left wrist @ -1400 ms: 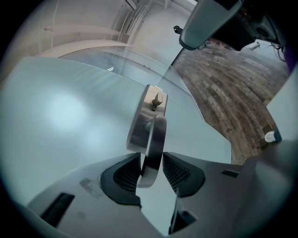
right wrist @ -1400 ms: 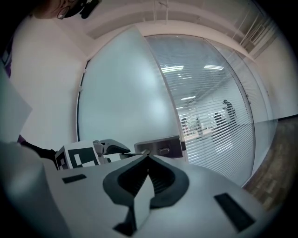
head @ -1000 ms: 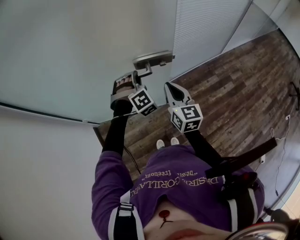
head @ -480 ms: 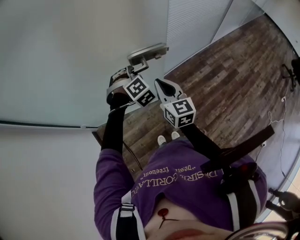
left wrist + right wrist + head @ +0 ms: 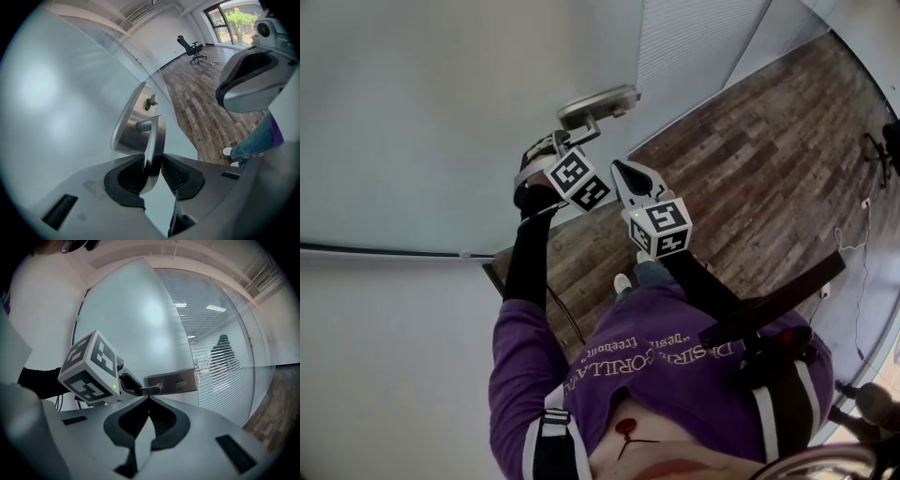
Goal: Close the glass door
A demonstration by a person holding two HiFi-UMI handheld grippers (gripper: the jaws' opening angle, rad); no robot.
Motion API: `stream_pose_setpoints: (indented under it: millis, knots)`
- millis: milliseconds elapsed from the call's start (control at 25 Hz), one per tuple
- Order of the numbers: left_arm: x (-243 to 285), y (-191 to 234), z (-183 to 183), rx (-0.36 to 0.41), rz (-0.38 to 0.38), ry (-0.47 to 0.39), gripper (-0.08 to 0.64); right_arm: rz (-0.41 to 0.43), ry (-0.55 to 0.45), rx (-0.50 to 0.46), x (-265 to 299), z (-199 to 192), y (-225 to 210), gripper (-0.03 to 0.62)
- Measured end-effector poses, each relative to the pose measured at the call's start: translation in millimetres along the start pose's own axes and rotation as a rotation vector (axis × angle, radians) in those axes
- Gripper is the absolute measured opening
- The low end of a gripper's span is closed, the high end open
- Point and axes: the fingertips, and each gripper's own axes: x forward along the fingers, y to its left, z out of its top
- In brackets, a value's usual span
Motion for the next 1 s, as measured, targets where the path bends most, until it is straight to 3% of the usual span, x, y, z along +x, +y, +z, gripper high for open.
stream_pose_setpoints:
  millis: [1000]
  knots:
    - [22.1, 30.6, 4.2, -0.107, -0.038, 0.083, 0.106, 0.119, 0.007, 0.020, 32.4, 24.6, -63.0, -0.009]
